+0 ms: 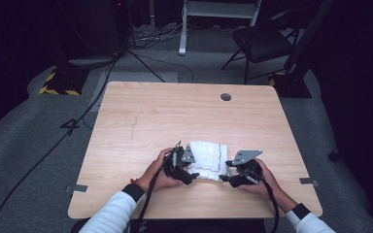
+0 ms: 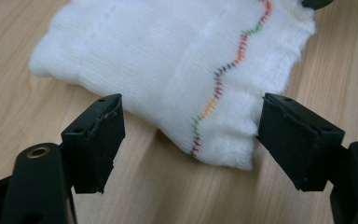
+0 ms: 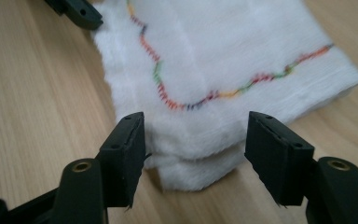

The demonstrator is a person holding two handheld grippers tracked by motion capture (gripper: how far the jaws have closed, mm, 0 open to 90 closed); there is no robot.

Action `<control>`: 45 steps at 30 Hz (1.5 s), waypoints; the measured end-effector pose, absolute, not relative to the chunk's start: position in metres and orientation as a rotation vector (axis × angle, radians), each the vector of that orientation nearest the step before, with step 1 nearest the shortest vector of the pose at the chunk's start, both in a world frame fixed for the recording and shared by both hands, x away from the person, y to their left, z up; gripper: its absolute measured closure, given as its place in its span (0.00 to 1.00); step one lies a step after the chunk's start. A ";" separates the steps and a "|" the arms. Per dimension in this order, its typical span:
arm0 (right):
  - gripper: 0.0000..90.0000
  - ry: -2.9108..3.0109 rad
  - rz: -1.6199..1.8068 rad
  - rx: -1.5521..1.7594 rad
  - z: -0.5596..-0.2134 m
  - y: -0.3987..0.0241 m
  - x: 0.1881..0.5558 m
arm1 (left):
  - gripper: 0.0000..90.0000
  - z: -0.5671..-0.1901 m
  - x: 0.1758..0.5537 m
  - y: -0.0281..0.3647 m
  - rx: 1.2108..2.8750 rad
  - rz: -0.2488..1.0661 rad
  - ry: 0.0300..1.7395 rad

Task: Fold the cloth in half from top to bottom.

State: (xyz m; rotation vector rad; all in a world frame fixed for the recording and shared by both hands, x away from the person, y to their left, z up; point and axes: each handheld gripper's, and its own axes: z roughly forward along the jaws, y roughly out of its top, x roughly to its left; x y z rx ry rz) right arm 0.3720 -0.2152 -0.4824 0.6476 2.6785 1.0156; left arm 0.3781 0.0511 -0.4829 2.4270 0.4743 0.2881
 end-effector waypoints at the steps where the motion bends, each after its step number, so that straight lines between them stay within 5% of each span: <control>1: 0.42 2.689 0.994 0.636 -0.485 -0.215 0.371 | 0.25 -0.485 0.377 0.050 2.438 0.291 0.463; 45: 0.38 2.550 1.081 0.838 -0.499 -0.187 0.462 | 0.23 -0.502 0.463 0.078 2.265 0.292 0.768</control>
